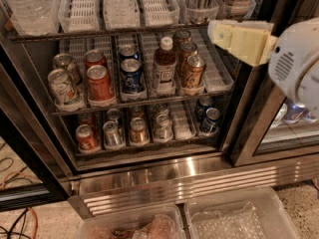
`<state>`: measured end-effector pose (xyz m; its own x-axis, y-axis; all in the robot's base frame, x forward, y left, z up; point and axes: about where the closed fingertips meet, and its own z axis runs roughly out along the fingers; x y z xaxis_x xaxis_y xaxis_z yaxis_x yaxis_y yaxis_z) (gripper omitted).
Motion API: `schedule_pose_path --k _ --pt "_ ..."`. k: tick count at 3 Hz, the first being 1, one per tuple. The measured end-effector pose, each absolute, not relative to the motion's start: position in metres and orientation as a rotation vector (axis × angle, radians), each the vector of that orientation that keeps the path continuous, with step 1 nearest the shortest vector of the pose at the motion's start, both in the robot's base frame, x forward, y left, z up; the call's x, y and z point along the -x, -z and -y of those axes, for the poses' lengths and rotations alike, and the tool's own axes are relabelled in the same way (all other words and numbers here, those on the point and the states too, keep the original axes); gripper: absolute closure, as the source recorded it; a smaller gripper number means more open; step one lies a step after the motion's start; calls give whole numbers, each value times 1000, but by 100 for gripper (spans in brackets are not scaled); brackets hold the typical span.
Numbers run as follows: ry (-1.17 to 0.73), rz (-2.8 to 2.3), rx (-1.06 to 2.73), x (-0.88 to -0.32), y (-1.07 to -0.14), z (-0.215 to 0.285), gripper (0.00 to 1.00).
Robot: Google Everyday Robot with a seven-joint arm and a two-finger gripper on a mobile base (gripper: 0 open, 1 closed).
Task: Pick blue plastic bottle from top shelf of fridge
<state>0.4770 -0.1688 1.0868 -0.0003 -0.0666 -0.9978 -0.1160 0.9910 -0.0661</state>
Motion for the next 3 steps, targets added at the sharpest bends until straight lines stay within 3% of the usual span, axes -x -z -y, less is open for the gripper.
schedule_pose_path --k 1,3 --pt "-116 -1538 181 -470 -1073 130 0" --pt "-141 -1479 167 -479 -1038 120 0"
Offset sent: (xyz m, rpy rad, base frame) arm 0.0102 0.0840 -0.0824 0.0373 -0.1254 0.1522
